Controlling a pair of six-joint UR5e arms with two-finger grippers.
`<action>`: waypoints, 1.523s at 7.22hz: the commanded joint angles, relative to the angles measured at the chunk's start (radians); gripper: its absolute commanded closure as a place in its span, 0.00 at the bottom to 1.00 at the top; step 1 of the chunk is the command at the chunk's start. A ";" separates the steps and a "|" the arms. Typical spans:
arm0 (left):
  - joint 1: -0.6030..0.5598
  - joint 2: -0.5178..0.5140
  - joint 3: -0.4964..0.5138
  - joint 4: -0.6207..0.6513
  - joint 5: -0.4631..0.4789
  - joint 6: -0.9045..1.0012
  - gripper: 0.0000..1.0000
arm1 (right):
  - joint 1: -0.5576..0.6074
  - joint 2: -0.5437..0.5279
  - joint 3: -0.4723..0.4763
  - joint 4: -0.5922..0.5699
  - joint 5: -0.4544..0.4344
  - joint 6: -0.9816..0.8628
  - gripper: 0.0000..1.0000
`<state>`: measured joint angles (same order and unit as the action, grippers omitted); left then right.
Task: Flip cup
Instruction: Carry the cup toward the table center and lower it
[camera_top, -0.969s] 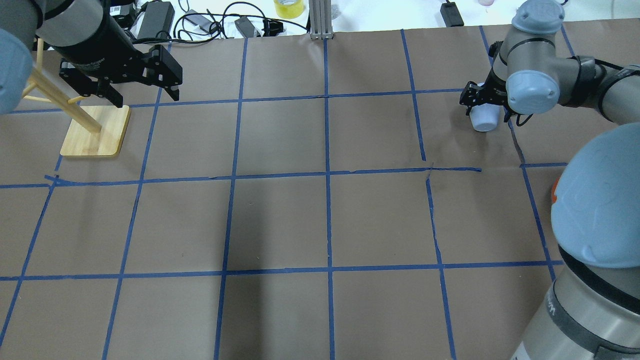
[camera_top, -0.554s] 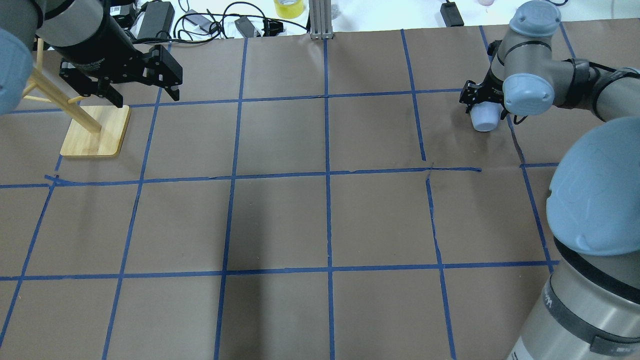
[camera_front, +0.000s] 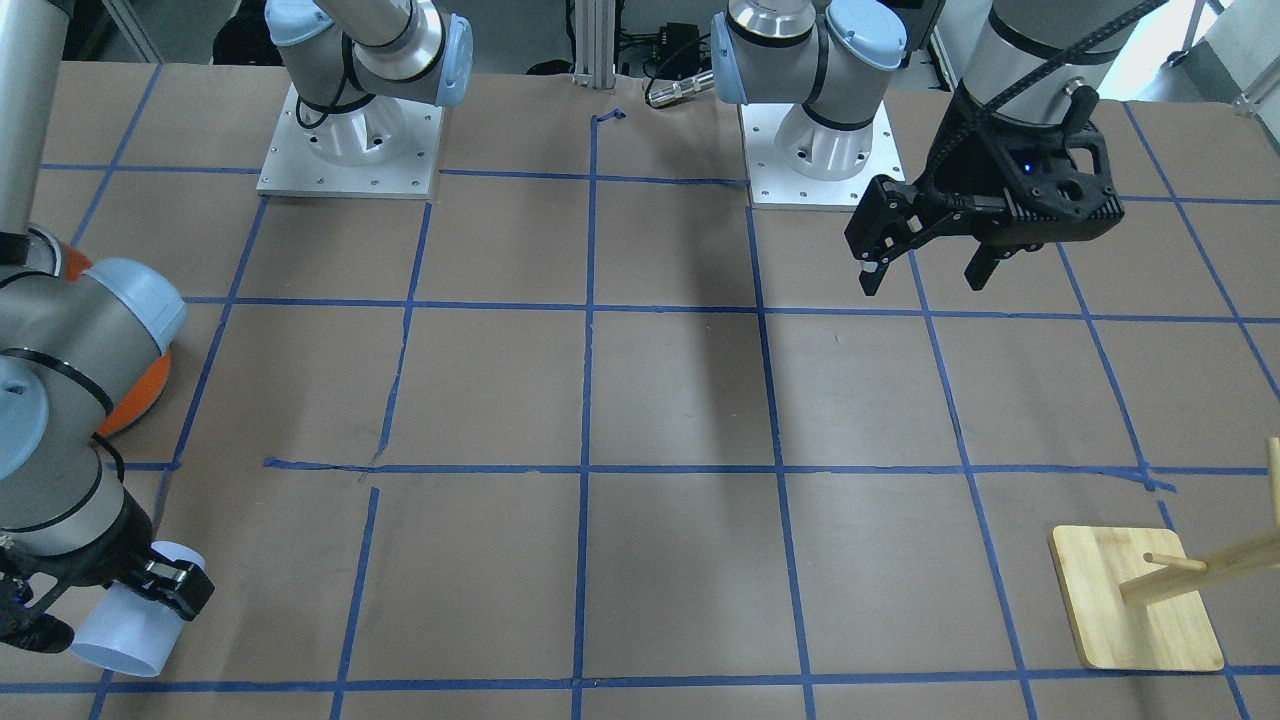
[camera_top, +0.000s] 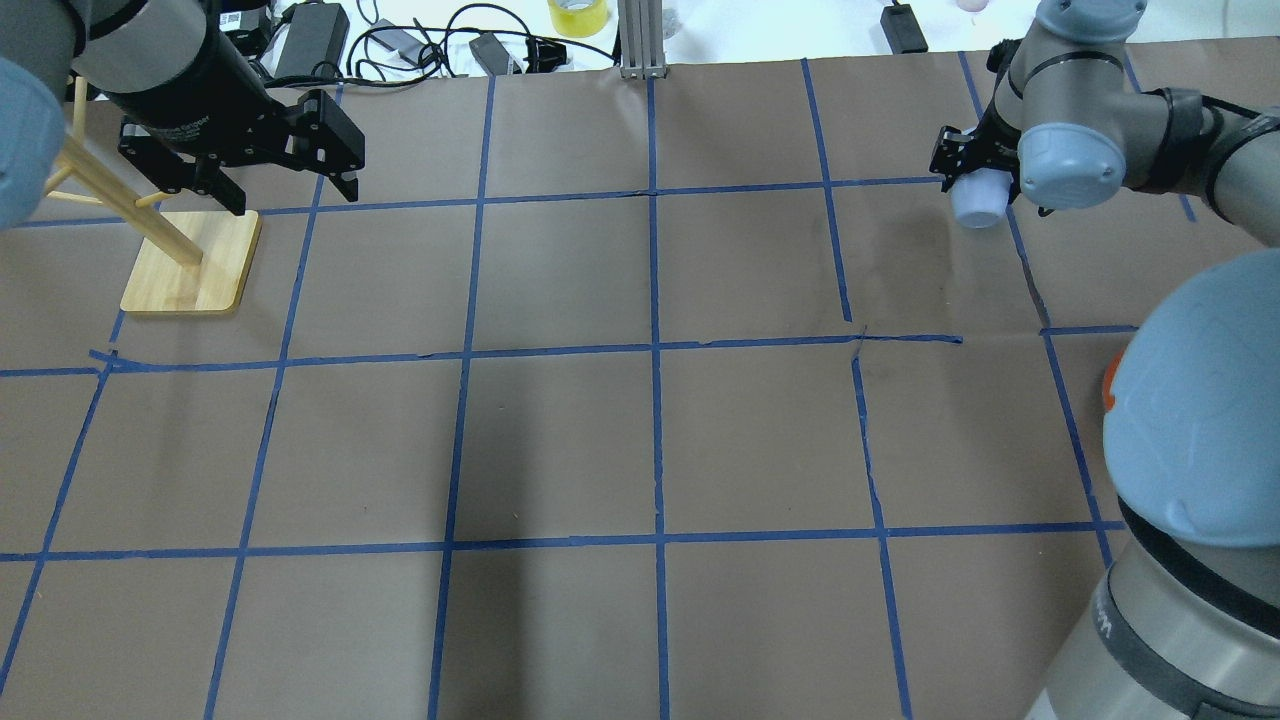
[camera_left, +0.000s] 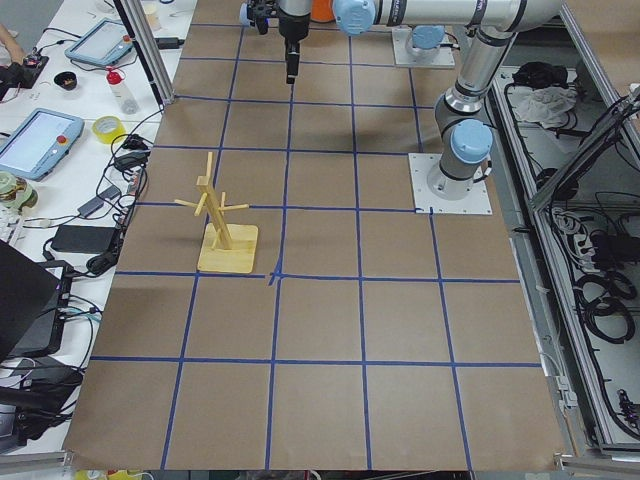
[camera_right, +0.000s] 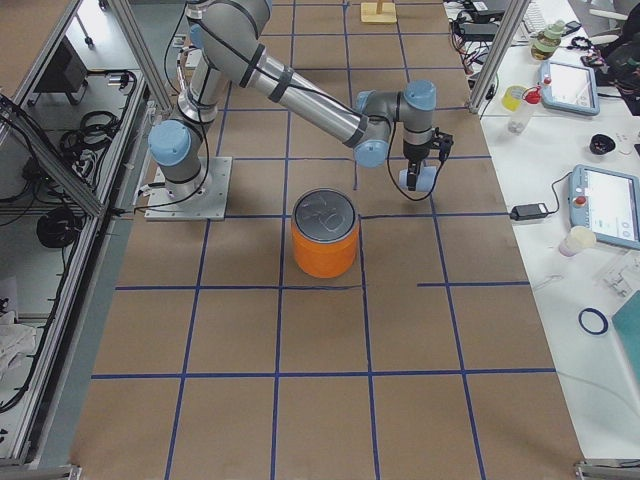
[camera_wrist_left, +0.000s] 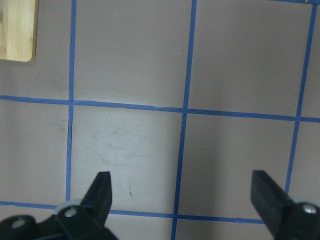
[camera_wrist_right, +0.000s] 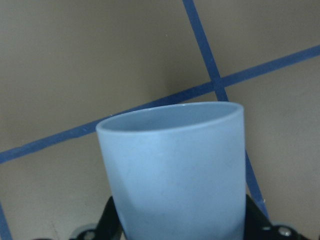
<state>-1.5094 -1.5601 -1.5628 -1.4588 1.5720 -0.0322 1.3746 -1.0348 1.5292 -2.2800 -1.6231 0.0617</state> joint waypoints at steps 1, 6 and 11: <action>-0.002 0.000 0.000 0.000 -0.003 0.000 0.00 | 0.157 -0.039 -0.006 0.002 -0.003 -0.252 0.91; 0.003 -0.002 0.000 0.009 -0.004 -0.002 0.00 | 0.475 -0.021 -0.003 -0.003 -0.001 -0.725 0.90; 0.005 -0.003 0.000 0.014 -0.006 -0.002 0.00 | 0.641 0.053 0.005 -0.085 0.000 -1.071 0.86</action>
<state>-1.5053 -1.5631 -1.5640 -1.4453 1.5662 -0.0342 1.9886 -0.9952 1.5312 -2.3589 -1.6233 -0.9742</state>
